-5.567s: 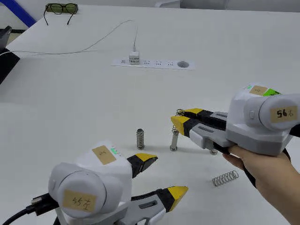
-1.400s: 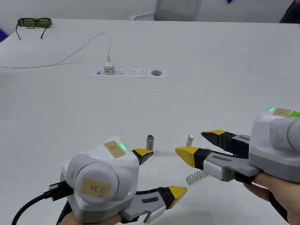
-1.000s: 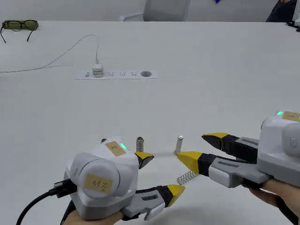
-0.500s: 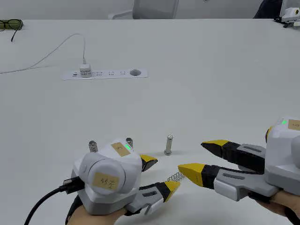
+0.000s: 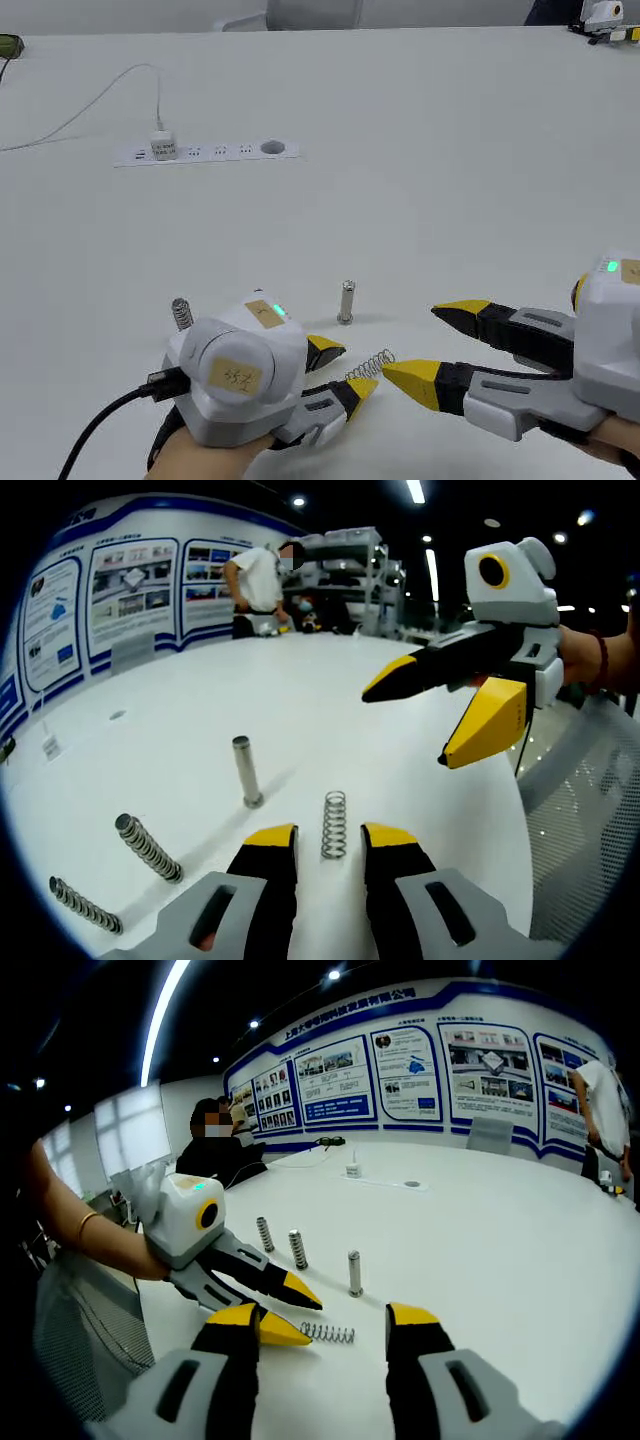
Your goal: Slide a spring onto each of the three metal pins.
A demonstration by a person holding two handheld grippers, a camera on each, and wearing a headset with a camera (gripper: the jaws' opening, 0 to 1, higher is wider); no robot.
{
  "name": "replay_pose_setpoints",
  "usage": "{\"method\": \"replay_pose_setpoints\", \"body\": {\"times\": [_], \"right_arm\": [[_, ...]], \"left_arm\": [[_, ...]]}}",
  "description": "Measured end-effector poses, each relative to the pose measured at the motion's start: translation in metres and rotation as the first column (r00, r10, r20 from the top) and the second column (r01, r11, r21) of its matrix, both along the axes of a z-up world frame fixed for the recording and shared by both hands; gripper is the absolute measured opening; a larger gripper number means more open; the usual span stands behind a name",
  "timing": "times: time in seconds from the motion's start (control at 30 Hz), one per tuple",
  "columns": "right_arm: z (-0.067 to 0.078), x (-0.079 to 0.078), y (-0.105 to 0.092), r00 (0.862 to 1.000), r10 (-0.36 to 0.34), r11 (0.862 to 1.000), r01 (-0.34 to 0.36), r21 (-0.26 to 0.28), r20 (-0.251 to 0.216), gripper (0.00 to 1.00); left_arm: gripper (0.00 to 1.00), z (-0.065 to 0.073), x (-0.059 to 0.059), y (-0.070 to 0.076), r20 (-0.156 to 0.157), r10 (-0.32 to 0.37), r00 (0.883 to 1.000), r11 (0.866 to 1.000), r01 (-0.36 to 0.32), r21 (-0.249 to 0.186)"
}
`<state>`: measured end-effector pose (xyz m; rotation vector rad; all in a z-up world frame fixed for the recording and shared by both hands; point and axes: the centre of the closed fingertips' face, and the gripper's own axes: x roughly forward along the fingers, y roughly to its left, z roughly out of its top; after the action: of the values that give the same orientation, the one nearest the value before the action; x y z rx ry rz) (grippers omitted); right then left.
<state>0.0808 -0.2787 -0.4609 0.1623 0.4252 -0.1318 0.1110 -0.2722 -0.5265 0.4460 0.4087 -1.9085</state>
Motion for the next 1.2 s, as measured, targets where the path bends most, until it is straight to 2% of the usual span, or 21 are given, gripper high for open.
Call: {"method": "replay_pose_setpoints", "body": {"times": [0.2,0.37,0.5,0.53,0.6,0.77,0.87,1.03,1.13,1.2], "right_arm": [[-0.002,-0.004,-0.002,1.000,-0.025,1.000,0.025,0.013,-0.002,0.52],[-0.004,-0.008,-0.007,0.998,-0.063,0.998,0.064,0.020,-0.008,0.52],[-0.004,-0.009,-0.006,0.998,-0.059,0.998,0.059,0.019,-0.011,0.53],[-0.005,-0.009,-0.006,0.998,-0.058,0.998,0.058,0.020,-0.012,0.53],[-0.005,-0.010,-0.006,0.998,-0.063,0.998,0.063,0.023,-0.013,0.53],[-0.006,-0.010,-0.006,0.998,-0.066,0.997,0.067,0.031,-0.015,0.53],[-0.006,-0.010,-0.007,0.997,-0.071,0.997,0.071,0.034,-0.015,0.53],[-0.005,-0.010,-0.009,0.997,-0.083,0.995,0.083,0.046,-0.006,0.53],[-0.003,-0.010,-0.009,0.997,-0.082,0.996,0.082,0.046,-0.004,0.53],[-0.001,-0.009,-0.009,0.996,-0.084,0.995,0.084,0.049,0.001,0.53]], "left_arm": [[0.20,-0.008,-0.001,0.000,0.027,-0.020,0.999,0.999,0.019,0.035],[0.17,-0.009,-0.004,-0.001,0.024,-0.023,0.999,0.999,0.022,0.038],[0.16,-0.014,-0.006,0.000,0.037,-0.031,0.999,0.998,0.029,0.053],[0.15,-0.012,-0.006,-0.001,0.039,-0.032,0.999,0.999,0.030,0.043],[0.12,-0.012,-0.006,0.000,0.039,-0.031,0.999,0.998,0.029,0.051],[0.11,-0.013,-0.006,-0.001,0.040,-0.032,0.999,0.998,0.030,0.051],[0.11,-0.012,-0.007,0.000,0.012,-0.031,0.999,0.998,0.030,0.062],[0.10,-0.012,-0.008,0.004,0.001,-0.026,1.000,0.997,0.026,0.076],[0.10,-0.008,-0.009,0.007,-0.025,-0.017,1.000,0.997,0.018,0.072],[0.10,-0.003,-0.010,0.007,-0.055,-0.004,0.998,0.998,0.008,0.060]]}}
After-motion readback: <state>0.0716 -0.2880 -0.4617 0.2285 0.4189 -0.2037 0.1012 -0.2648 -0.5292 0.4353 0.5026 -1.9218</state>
